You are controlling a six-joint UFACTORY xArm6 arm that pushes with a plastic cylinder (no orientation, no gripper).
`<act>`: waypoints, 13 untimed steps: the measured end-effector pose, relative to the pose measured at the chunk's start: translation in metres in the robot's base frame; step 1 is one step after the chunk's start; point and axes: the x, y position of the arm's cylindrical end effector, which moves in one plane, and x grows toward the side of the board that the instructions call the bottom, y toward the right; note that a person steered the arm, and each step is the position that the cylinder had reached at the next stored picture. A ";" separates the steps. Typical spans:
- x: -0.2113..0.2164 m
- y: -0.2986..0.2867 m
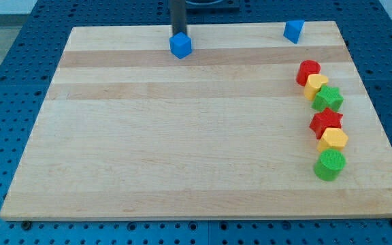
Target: Move the blue cube into the red circle
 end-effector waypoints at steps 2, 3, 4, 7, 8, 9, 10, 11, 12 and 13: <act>0.032 0.041; 0.039 0.149; 0.041 0.164; 0.046 -0.015; 0.082 0.010; 0.085 0.081; 0.085 0.126; 0.085 0.080; 0.064 0.052; 0.038 0.091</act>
